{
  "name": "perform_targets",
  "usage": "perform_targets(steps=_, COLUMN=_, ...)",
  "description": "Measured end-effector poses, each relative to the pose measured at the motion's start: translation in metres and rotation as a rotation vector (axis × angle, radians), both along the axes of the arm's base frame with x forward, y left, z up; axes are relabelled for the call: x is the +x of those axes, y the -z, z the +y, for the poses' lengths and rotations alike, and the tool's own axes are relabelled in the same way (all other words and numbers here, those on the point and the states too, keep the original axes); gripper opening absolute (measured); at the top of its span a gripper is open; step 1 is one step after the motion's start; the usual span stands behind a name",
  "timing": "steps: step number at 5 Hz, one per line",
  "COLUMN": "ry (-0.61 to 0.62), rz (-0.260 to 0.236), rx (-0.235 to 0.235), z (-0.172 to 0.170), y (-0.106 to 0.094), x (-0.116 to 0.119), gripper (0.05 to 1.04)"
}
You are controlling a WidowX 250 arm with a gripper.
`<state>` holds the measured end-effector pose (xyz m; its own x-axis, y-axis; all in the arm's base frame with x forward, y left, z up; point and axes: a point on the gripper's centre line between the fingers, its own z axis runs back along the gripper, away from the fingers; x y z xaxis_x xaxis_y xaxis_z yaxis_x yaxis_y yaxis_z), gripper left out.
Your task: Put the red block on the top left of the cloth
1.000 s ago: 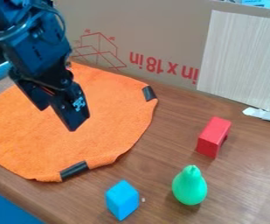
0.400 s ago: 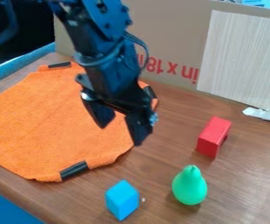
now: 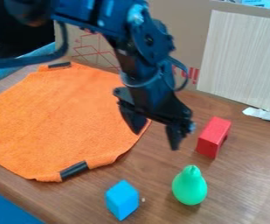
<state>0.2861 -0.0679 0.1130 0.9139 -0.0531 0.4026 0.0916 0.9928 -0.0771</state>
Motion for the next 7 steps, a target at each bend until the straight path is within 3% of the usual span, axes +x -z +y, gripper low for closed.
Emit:
perform_targets(steps=1, ry=-0.044, rz=-0.025, rx=-0.011, z=-0.01, y=0.0, x=0.021, gripper=1.0)
perform_targets(steps=2, ry=-0.075, rz=-0.024, rx=-0.045, z=-0.019, y=-0.001, x=0.042, gripper=1.001)
perform_targets(steps=4, ry=-0.115, rz=-0.007, rx=-0.059, z=-0.028, y=0.005, x=0.067, gripper=1.0)
perform_targets(steps=5, ry=-0.095, rz=0.027, rx=-0.021, z=-0.034, y=0.024, x=0.068, gripper=1.001)
perform_targets(steps=7, ry=-0.05, rz=0.05, rx=0.068, z=-0.048, y=0.053, x=0.07, gripper=1.0)
